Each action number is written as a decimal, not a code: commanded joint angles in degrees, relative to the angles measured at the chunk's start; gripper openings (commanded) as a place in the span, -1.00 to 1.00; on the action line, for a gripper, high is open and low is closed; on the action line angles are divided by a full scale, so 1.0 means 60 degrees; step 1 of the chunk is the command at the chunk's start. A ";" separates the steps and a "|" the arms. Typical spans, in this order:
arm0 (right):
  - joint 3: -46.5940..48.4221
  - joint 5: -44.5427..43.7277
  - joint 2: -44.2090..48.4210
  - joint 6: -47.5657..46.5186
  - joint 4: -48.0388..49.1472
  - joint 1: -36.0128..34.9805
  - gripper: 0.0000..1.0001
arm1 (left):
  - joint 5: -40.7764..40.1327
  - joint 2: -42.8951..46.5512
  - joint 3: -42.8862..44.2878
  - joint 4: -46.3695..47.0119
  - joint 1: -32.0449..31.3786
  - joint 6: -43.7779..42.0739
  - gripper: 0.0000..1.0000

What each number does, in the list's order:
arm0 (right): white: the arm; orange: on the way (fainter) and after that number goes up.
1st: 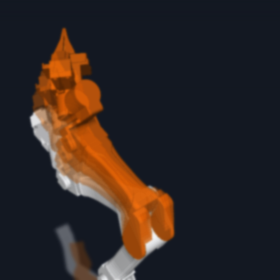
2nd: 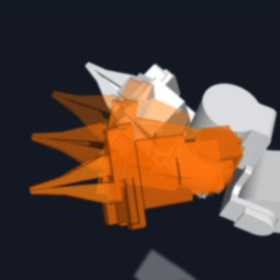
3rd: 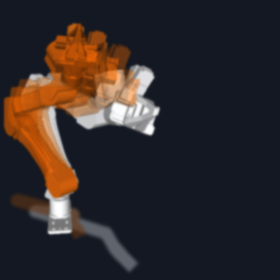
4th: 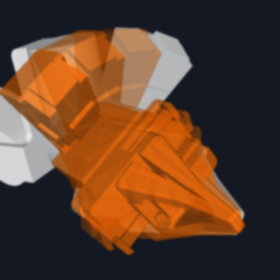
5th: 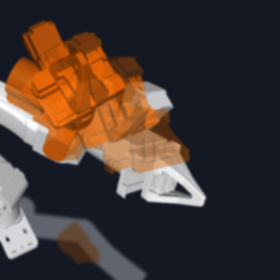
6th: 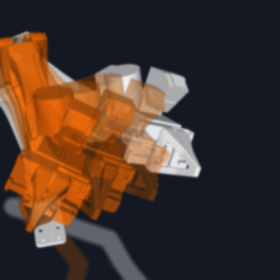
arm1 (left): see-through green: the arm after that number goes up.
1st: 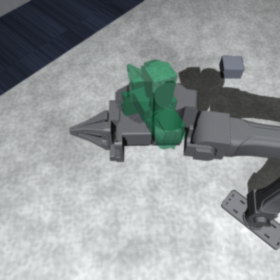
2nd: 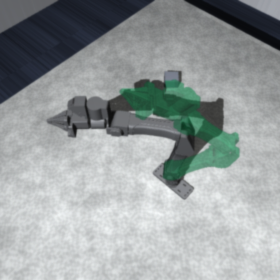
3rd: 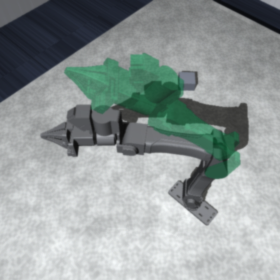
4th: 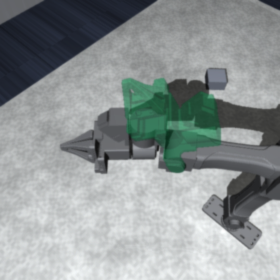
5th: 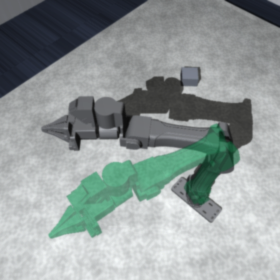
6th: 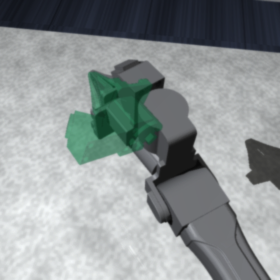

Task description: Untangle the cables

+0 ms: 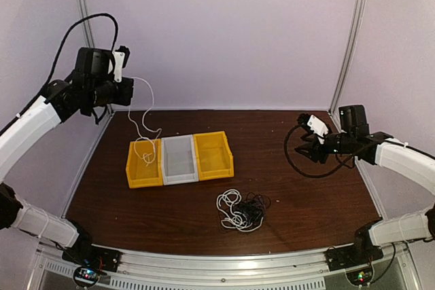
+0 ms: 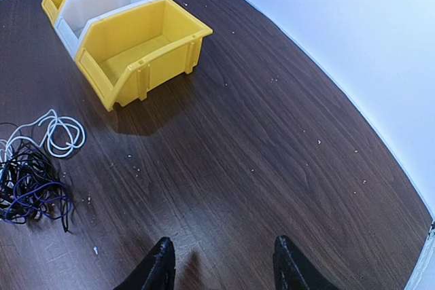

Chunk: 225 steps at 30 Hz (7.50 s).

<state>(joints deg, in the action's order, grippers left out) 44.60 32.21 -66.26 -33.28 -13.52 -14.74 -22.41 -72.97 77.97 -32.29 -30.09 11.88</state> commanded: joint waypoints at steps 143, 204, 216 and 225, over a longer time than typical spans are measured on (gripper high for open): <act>0.0286 0.1451 -0.1035 -0.1125 -0.1230 -0.2790 -0.07 | 0.4291 -0.5062 -0.2844 0.5096 -0.4409 0.2984 -0.20; 0.2052 -0.0715 -0.4901 -0.1766 -0.0939 -0.7284 -0.03 | 0.4249 -0.3517 -0.3694 0.5243 -0.4143 0.3347 -1.00; 0.1758 -0.3315 -0.5926 -0.1091 -0.0142 -0.7190 -0.30 | 0.3723 -0.1883 -0.3464 0.3955 -0.3865 0.3177 -1.00; 0.0242 -0.3860 -0.4771 -0.1432 -0.0375 -0.6515 -0.43 | 0.1523 0.0715 -0.2419 0.1402 -0.3558 0.2641 -1.00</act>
<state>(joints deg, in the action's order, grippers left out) 50.54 13.80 -97.62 -41.63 -13.61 -55.90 -4.58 -76.18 57.89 -17.10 -52.53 30.28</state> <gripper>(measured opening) 0.298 0.008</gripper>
